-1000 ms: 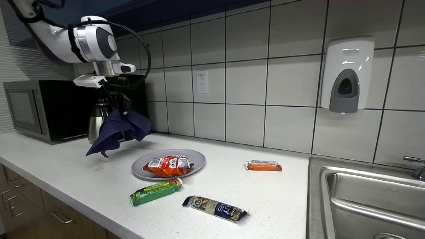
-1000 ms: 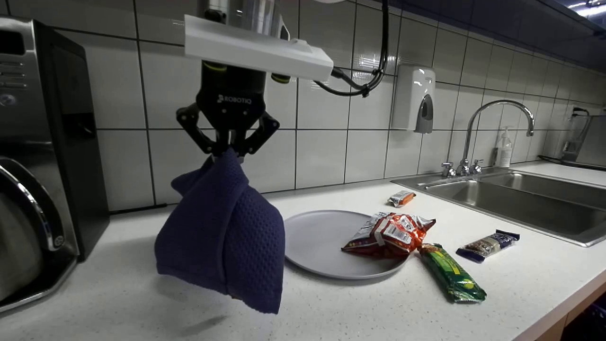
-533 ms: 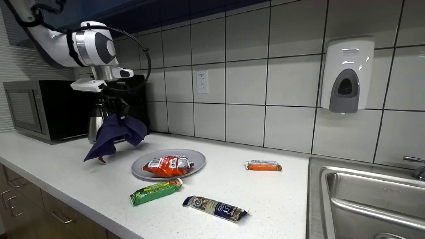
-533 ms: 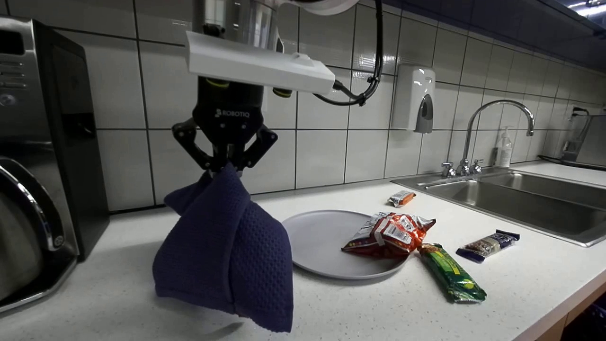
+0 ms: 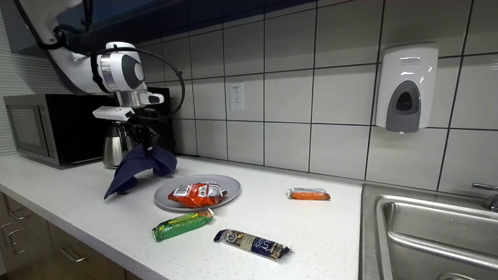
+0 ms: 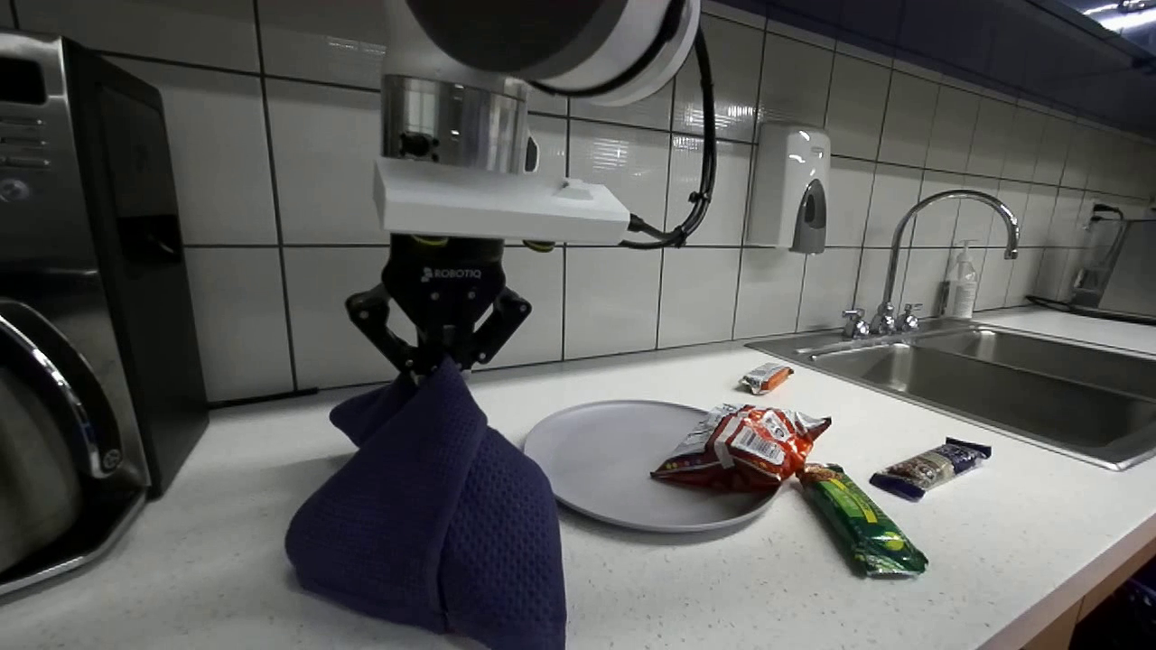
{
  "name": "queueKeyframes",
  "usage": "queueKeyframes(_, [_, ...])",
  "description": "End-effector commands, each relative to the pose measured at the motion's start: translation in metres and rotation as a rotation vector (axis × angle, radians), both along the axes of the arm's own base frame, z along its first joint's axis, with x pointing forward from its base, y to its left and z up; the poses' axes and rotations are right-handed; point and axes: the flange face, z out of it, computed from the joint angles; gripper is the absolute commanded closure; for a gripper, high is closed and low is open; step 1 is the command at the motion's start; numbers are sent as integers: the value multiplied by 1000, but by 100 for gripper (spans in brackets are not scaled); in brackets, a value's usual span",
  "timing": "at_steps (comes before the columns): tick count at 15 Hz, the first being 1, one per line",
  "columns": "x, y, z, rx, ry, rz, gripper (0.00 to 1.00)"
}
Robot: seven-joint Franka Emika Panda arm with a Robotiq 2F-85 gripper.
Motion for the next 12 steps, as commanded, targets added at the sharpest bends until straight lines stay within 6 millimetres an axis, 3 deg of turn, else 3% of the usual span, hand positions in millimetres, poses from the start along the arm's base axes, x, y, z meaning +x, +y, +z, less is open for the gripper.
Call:
queueKeyframes(1, [20, 7, -10, -13, -14, 21, 99])
queueKeyframes(7, [28, 15, -33, -27, 11, 39, 99])
queueKeyframes(8, [29, 15, -35, -31, 11, 43, 70])
queueKeyframes(9, [30, 15, -35, -32, 9, 43, 69])
queueKeyframes(12, [32, 15, -29, -25, -3, 40, 48])
